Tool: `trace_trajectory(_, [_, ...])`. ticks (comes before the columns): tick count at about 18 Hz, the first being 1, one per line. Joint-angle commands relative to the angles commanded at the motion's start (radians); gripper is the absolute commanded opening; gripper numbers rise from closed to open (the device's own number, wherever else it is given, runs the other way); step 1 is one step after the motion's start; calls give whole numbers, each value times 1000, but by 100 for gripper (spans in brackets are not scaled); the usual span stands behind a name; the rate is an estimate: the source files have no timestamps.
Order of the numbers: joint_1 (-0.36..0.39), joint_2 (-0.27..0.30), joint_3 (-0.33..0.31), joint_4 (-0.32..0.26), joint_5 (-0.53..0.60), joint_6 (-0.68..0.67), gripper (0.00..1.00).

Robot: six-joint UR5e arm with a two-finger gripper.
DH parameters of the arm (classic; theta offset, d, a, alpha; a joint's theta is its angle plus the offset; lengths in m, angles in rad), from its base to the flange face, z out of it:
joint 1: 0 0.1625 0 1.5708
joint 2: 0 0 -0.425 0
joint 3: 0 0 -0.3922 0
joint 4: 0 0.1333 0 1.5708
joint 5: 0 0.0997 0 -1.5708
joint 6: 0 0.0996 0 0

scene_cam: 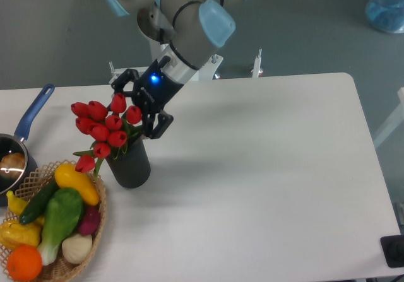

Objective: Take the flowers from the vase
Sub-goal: 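Close the gripper around the tulip stems just below the blooms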

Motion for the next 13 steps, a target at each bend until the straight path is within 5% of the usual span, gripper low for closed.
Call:
trace_trajectory(2, [5, 2, -3, 0, -17, 12, 34])
trace_trajectory(4, [17, 3, -5, 0, -40, 37, 6])
trace_trajectory(13, [54, 21, 12, 0, -149, 40, 0])
